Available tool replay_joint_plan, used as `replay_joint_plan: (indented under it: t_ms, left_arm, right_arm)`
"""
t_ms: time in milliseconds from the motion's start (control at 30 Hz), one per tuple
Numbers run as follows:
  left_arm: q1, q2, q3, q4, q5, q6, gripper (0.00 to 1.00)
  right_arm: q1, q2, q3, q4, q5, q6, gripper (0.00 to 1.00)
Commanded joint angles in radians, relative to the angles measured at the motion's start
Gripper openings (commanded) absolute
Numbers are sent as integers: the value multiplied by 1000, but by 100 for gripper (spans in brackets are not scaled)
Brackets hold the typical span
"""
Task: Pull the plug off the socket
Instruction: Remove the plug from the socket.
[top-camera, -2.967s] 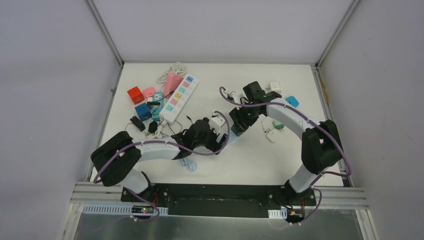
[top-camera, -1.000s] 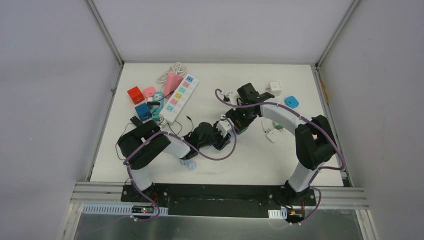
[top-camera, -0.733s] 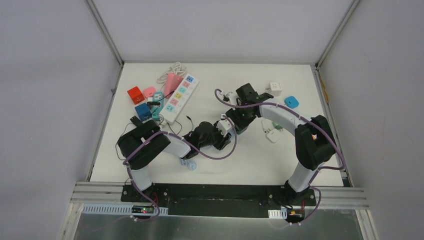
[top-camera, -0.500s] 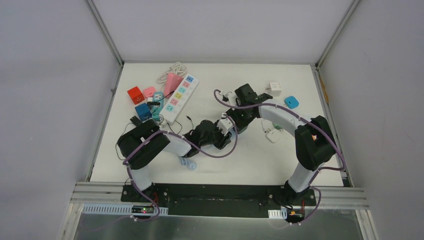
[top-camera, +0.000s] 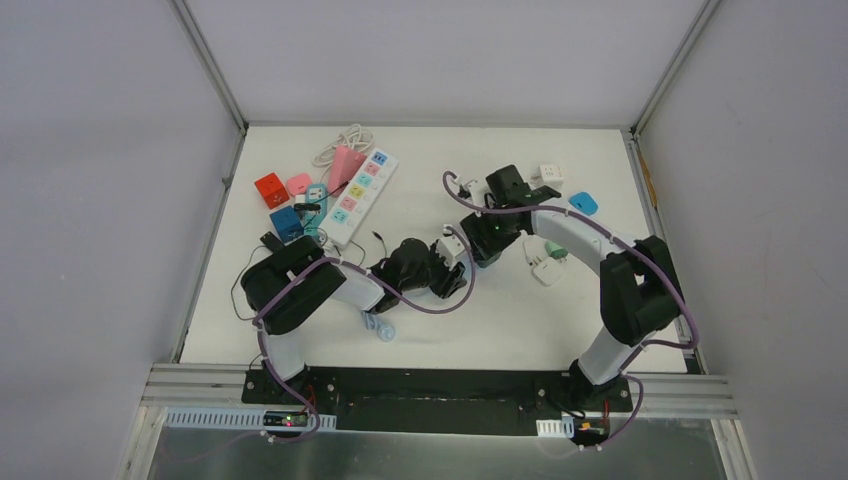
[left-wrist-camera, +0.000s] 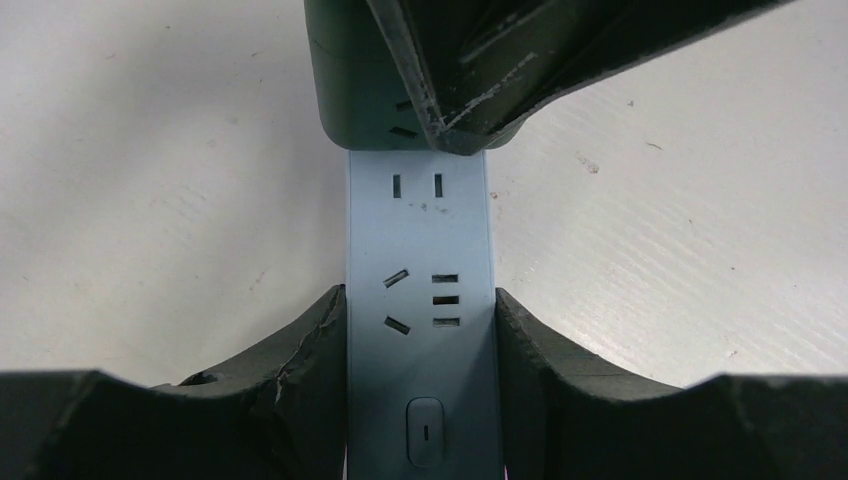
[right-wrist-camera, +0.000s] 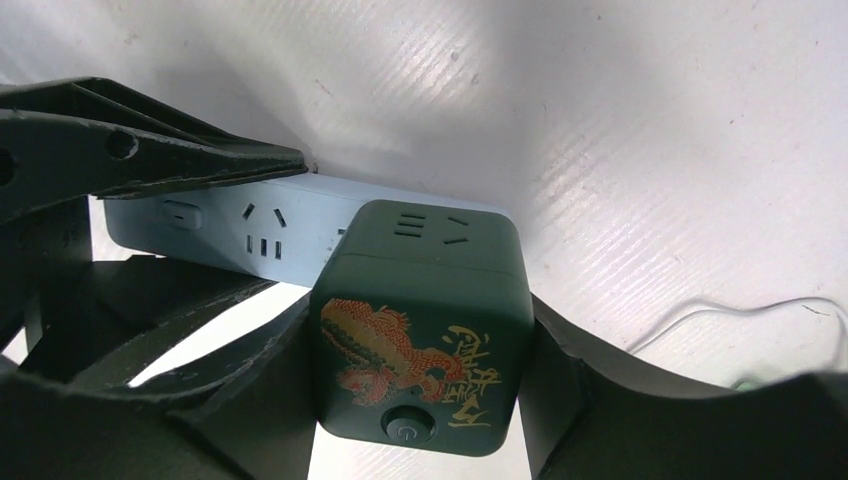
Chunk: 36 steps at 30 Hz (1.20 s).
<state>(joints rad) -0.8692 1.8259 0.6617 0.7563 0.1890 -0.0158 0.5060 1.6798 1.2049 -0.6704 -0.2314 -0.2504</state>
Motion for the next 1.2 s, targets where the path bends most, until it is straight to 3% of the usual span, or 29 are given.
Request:
replay_joint_plan:
  t_ms: [0, 167, 367, 467, 567, 700, 833, 1167]
  left_arm:
    - [27, 37, -7, -111, 12, -32, 0]
    - [40, 50, 6, -126, 8, -34, 0]
    - [54, 73, -11, -91, 23, -46, 0]
    - [59, 84, -9, -86, 37, -47, 0]
    - [63, 84, -2, -100, 45, -47, 0]
    - [67, 89, 13, -115, 51, -51, 0]
    - [67, 89, 18, -124, 47, -50, 0]
    - [74, 91, 20, -158, 52, -29, 0]
  right_arm:
    - [86, -74, 9, 25, -47, -27, 0]
    - [157, -33, 37, 4, -32, -31, 0]
    - [-10, -78, 24, -34, -157, -54, 0]
    - [-30, -92, 16, -37, -191, -49, 0]
    - [-1, -73, 24, -31, -173, -42, 0]
    - [123, -54, 16, 3, -3, -59, 0]
    - [150, -39, 33, -23, -63, -62, 0]
    - [-116, -79, 35, -52, -272, 8, 0]
